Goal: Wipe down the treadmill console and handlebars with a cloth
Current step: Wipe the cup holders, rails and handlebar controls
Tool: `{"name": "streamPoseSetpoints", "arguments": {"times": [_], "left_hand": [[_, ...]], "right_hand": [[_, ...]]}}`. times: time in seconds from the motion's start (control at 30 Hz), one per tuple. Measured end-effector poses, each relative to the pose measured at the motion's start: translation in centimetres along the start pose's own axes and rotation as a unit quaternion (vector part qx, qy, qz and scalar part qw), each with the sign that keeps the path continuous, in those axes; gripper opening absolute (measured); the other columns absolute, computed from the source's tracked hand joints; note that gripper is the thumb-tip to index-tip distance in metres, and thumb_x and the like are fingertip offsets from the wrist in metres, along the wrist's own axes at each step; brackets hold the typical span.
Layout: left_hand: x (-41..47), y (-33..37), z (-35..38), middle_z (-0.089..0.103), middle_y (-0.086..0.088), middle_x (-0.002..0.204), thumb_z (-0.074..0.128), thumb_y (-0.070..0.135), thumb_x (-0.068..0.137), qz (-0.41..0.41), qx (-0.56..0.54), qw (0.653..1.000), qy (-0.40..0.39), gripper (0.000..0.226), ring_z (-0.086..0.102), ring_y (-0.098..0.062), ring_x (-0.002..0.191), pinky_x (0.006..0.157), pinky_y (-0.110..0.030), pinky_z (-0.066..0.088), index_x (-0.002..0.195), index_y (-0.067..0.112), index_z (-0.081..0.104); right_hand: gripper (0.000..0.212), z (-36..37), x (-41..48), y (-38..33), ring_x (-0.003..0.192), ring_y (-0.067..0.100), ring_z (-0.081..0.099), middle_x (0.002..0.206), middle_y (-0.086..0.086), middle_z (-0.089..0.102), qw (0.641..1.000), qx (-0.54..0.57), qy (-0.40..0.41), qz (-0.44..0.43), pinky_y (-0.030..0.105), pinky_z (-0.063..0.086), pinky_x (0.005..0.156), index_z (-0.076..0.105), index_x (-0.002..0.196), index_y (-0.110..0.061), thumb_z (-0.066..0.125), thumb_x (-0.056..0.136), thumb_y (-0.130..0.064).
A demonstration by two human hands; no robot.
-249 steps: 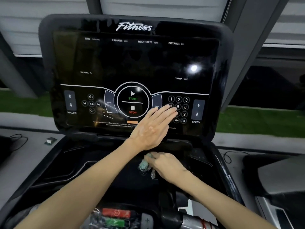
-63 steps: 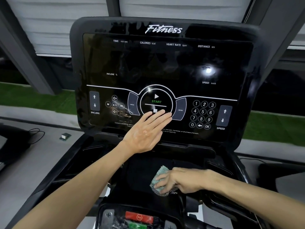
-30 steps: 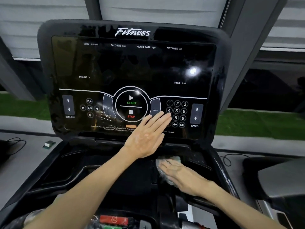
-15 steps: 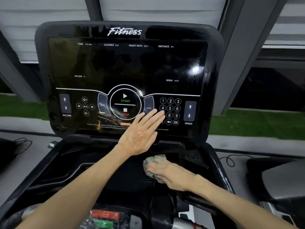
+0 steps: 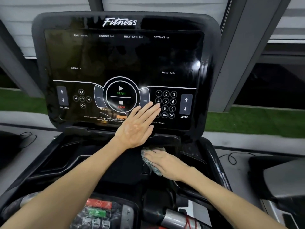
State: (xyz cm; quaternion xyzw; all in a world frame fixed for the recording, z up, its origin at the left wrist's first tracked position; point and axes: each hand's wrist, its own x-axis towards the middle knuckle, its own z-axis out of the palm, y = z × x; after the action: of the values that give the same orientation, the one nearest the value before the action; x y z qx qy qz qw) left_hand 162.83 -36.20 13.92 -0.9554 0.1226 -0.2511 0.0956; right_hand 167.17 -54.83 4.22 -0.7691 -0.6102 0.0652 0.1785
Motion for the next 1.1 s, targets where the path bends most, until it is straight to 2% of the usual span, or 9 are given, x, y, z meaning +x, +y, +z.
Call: {"name": "streamPoseSetpoints", "arguments": {"times": [0.1, 0.17, 0.37, 0.5, 0.57, 0.67, 0.8, 0.93, 1.1], "left_hand": [[-0.1, -0.1, -0.1, 0.022, -0.003, 0.161, 0.040, 0.025, 0.097, -0.001, -0.006, 1.000, -0.001, 0.060, 0.018, -0.022, 0.149, 0.119, -0.043, 0.017, 0.153, 0.010, 0.026], [0.0, -0.1, -0.1, 0.022, -0.003, 0.162, 0.041, 0.025, 0.096, -0.002, -0.006, 1.000, -0.003, 0.061, 0.017, -0.022, 0.150, 0.120, -0.043, 0.017, 0.154, 0.011, 0.025], [0.0, -0.3, 0.0, 0.023, -0.004, 0.161, 0.042, 0.025, 0.096, 0.000, 0.001, 1.000, -0.006, 0.062, 0.018, -0.022, 0.149, 0.119, -0.044, 0.018, 0.154, 0.011, 0.025], [0.0, -0.3, -0.1, 0.024, -0.004, 0.161, 0.041, 0.026, 0.095, 0.002, -0.004, 1.000, -0.003, 0.062, 0.019, -0.022, 0.149, 0.119, -0.045, 0.020, 0.153, 0.011, 0.026], [0.0, -0.3, -0.1, 0.024, -0.004, 0.161, 0.041, 0.025, 0.095, 0.002, -0.006, 1.000, -0.004, 0.061, 0.019, -0.022, 0.149, 0.119, -0.045, 0.021, 0.153, 0.011, 0.026], [-0.1, -0.3, -0.1, 0.023, -0.003, 0.161, 0.041, 0.025, 0.095, 0.000, -0.008, 1.000, -0.005, 0.061, 0.019, -0.022, 0.149, 0.119, -0.045, 0.020, 0.153, 0.011, 0.026], [0.0, -0.3, 0.0, 0.022, -0.003, 0.161, 0.039, 0.025, 0.096, 0.000, -0.007, 1.000, -0.005, 0.061, 0.019, -0.022, 0.149, 0.119, -0.044, 0.019, 0.154, 0.011, 0.025], [-0.2, -0.3, 0.0, 0.022, -0.003, 0.161, 0.041, 0.025, 0.096, 0.000, -0.007, 1.000, -0.003, 0.062, 0.018, -0.021, 0.150, 0.119, -0.045, 0.021, 0.154, 0.011, 0.025], [-0.1, -0.3, 0.0, 0.022, -0.003, 0.162, 0.041, 0.026, 0.096, -0.001, -0.005, 1.000, -0.003, 0.062, 0.017, -0.021, 0.150, 0.119, -0.044, 0.020, 0.154, 0.011, 0.025]], "right_hand": [[0.038, 0.0, 1.8, -0.7, 0.133, 0.025, 0.043, 0.147, 0.007, 0.044, 1.000, 0.012, -0.003, -0.009, 0.035, 0.032, 0.113, 0.049, 0.138, -0.009, 0.040, 0.101, -0.013], [0.027, -0.2, 1.7, -0.5, 0.121, 0.025, 0.049, 0.131, 0.006, 0.055, 0.999, 0.022, -0.001, -0.028, 0.040, 0.041, 0.104, 0.054, 0.122, -0.008, 0.041, 0.100, -0.011], [0.013, -0.3, -0.3, -1.9, 0.114, 0.016, 0.043, 0.108, 0.000, 0.052, 0.991, 0.081, -0.021, -0.106, 0.038, 0.044, 0.095, 0.054, 0.105, -0.013, 0.046, 0.098, -0.006], [0.023, 0.5, -1.1, -2.4, 0.131, 0.019, 0.043, 0.121, 0.003, 0.058, 0.984, 0.120, -0.056, -0.121, 0.036, 0.026, 0.116, 0.058, 0.115, -0.004, 0.044, 0.097, 0.001], [0.039, 0.2, -1.4, -2.4, 0.138, 0.017, 0.038, 0.132, 0.004, 0.057, 0.985, 0.123, -0.062, -0.109, 0.032, 0.020, 0.120, 0.057, 0.124, -0.001, 0.044, 0.090, 0.012], [0.059, -1.0, -1.7, -2.4, 0.140, 0.023, 0.034, 0.138, 0.010, 0.054, 0.987, 0.083, -0.068, -0.117, 0.041, 0.034, 0.113, 0.057, 0.128, 0.001, 0.038, 0.074, 0.015], [0.044, -3.0, -2.2, -1.1, 0.121, 0.032, 0.053, 0.122, 0.012, 0.063, 0.991, -0.011, -0.043, -0.124, 0.044, 0.042, 0.106, 0.067, 0.106, 0.001, 0.030, 0.087, -0.011], [0.064, -2.4, -5.1, 1.7, 0.127, 0.026, 0.053, 0.132, 0.006, 0.060, 0.997, -0.045, -0.010, -0.065, 0.040, 0.046, 0.103, 0.065, 0.121, -0.005, 0.028, 0.069, 0.006], [0.072, -1.6, -9.2, 2.5, 0.129, 0.018, 0.050, 0.137, 0.001, 0.056, 0.999, -0.036, 0.030, 0.018, 0.033, 0.041, 0.106, 0.060, 0.129, -0.013, 0.055, 0.065, 0.019]]}}
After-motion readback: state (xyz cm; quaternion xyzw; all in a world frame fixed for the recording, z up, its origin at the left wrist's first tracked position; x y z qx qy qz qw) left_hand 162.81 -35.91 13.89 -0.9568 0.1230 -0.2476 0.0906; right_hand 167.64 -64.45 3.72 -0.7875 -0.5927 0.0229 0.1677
